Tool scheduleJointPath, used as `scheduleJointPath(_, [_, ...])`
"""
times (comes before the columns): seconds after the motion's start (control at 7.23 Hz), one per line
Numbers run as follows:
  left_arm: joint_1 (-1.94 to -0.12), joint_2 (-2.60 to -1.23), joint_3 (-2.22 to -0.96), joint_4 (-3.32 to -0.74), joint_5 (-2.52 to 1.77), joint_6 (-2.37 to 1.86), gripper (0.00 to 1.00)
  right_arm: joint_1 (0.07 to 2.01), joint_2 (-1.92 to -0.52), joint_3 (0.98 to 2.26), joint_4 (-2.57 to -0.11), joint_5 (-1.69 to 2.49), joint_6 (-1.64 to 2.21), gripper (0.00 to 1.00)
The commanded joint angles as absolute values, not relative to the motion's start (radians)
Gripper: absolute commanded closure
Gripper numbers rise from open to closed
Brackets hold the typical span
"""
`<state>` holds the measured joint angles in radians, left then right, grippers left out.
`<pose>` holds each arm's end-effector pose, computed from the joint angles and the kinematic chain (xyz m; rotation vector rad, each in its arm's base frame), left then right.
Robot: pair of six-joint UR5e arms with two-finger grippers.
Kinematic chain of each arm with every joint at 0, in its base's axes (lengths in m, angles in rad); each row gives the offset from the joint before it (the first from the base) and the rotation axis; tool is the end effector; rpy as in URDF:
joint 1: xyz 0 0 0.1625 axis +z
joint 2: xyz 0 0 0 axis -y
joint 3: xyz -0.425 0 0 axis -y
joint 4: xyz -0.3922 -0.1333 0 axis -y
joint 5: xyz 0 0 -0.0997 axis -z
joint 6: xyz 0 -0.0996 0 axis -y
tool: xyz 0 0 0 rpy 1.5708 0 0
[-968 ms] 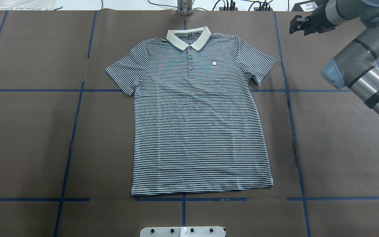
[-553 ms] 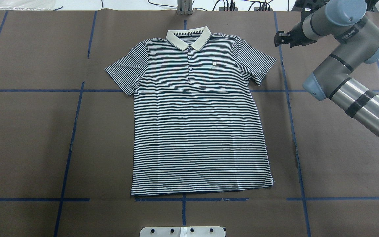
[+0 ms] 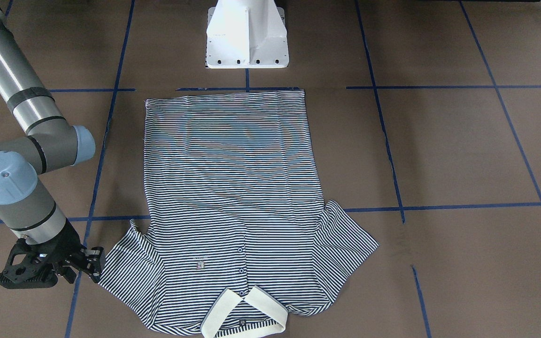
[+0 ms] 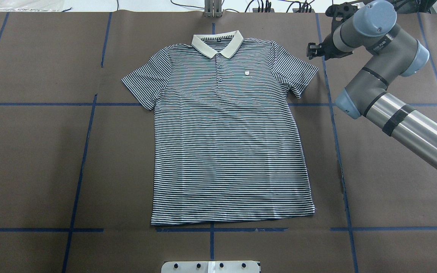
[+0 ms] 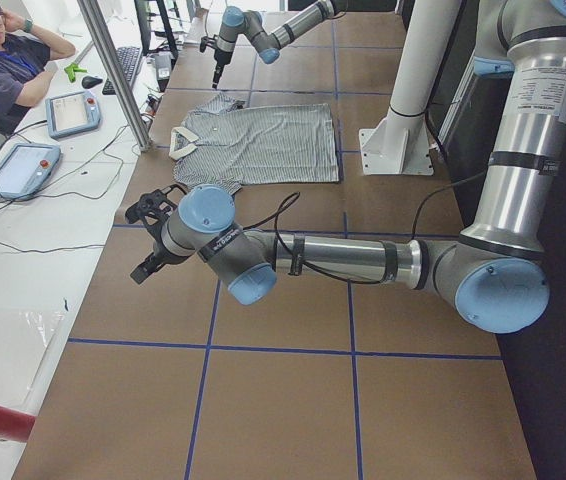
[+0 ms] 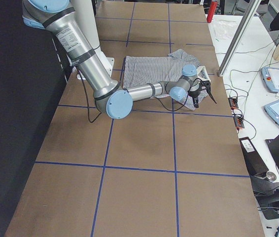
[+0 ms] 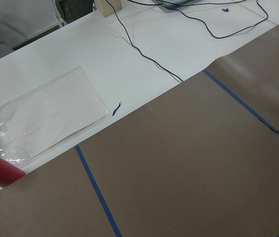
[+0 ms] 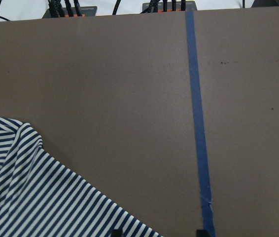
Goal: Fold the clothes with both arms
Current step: 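Move the right gripper toward the striped shirt's sleeve nearest it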
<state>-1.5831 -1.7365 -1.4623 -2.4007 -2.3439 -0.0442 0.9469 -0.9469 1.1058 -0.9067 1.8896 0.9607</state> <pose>-0.0709 -0.5791 0.5270 0.8285 0.7329 0.2918 -0.3686 -0.6868 0.4366 0.3592 -0.7925 0.1842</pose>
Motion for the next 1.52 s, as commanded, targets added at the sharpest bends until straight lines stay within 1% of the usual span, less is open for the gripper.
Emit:
scheduleJointPath(0.0, [-1.583,-1.736,-1.465,-2.401,-2.344,-0.043,0.0,0.922,-0.948,1.097,-0.907,1.861,0.962,0.43])
scheduleJointPath(0.55, [-1.583,-1.736,-1.465,-2.401,-2.344,-0.043,0.0,0.905,-0.948,1.058,-0.907,1.838,0.963,0.45])
scheduleJointPath(0.69, [-1.583,-1.736,-1.463,-2.401,-2.344,-0.043,0.0,0.905,-0.946,1.058,-0.907,1.838,0.963,0.47])
scheduleJointPath(0.97, [-1.583,-1.736,-1.465,-2.401,-2.344,-0.041,0.0,0.905,-0.946,1.058,-0.907,1.838,0.98,0.73])
scheduleJointPath(1.11, [-1.583,-1.735,-1.465,-2.401,-2.344,-0.04,0.0,0.905,-0.946,1.058,-0.905,1.838,0.985,0.82])
scheduleJointPath(1.24, [-1.583,-1.733,-1.465,-2.401,-2.345,-0.04,0.0,0.904,-0.946,1.06,-0.902,1.838,0.988,1.0])
scheduleJointPath(1.38, [-1.583,-1.733,-1.465,-2.401,-2.345,-0.04,0.0,0.904,-0.946,1.065,-0.902,1.835,1.018,1.0])
